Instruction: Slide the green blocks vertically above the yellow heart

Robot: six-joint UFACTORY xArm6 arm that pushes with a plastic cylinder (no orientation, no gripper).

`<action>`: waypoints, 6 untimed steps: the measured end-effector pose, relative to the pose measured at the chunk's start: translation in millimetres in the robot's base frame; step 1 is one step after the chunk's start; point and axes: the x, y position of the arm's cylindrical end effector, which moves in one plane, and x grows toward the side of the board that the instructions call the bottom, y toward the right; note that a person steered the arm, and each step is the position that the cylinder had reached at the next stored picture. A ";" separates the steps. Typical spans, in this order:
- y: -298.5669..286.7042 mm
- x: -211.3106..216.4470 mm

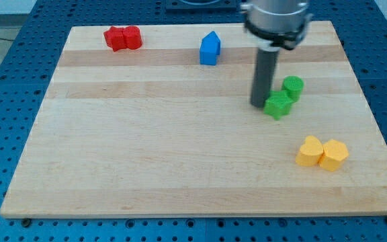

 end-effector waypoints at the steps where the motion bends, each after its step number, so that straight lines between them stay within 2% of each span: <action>1: -54.7 -1.6; 2: -78.6 46.2; 3: -23.6 65.8; 6: 31.6 8.4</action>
